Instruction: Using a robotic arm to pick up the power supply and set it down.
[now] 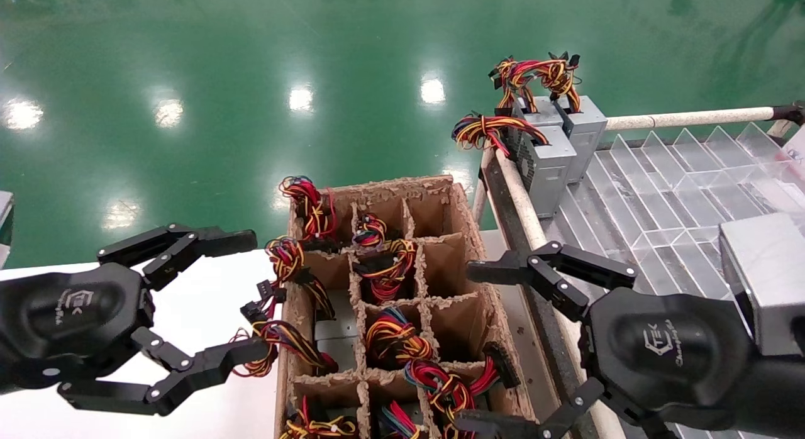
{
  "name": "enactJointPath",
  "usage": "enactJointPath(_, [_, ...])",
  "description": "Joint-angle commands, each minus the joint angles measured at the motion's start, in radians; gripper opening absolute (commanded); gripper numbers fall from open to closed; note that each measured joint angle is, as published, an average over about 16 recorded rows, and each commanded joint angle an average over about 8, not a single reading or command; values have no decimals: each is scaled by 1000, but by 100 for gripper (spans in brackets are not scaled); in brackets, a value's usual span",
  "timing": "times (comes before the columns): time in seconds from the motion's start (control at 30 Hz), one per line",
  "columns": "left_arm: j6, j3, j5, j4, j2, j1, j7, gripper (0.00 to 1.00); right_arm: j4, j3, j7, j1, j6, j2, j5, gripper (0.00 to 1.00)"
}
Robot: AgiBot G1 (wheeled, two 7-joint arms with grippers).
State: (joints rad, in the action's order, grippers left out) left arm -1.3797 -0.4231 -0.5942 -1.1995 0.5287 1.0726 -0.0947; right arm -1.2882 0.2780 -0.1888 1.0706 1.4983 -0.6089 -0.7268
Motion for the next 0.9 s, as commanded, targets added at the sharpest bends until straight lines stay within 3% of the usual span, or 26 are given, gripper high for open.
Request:
enactJointPath(0.03, [0,0,0,0,0,0,0,100,1,0,0,1,-1,-1,-1,100])
enactJointPath(0.9, [0,0,0,0,0,0,0,100,5,2,2,4,-3,-3,-4,100])
